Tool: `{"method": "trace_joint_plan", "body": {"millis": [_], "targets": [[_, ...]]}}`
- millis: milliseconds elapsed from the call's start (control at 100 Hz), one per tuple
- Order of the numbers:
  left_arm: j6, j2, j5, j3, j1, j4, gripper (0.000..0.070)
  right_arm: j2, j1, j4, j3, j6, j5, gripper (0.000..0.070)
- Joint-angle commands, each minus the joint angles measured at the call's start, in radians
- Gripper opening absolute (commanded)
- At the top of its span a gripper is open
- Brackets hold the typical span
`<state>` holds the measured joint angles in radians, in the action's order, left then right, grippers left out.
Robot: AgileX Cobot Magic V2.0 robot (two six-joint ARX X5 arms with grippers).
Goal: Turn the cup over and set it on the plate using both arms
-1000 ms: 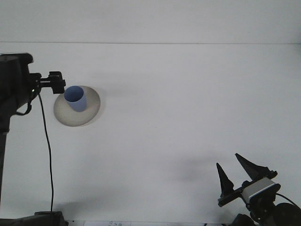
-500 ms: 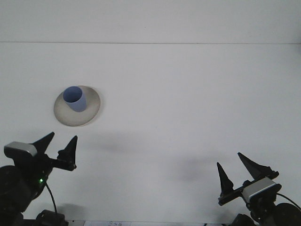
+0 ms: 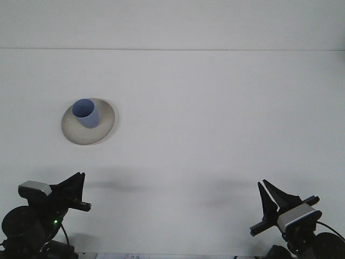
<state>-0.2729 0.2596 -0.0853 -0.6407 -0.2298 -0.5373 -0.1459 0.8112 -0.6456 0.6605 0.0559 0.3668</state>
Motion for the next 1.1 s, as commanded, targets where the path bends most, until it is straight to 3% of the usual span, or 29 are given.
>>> {"method": "trace_joint_plan", "body": {"millis": [0,730,910,1090], "targets": [[-0.005,0.002,-0.006,-0.007,-0.002,0.009,0.0012,0.0,0.01,0.005,0.008,-0.003,0.0,0.0006],[-0.002,0.0,-0.006,-0.007,-0.002,0.014,0.0014,0.001,0.01,0.017,0.008,-0.004,0.0,0.0006],[0.216,-0.024,0.069,0.023,0.018,0.041,0.0014,0.001,0.01,0.017,0.008,-0.004,0.0,0.0006],[0.339,-0.127,0.27,0.263,0.104,0.301,0.0014,0.001,0.01,0.017,0.008,-0.003,0.0,0.0006]]}}
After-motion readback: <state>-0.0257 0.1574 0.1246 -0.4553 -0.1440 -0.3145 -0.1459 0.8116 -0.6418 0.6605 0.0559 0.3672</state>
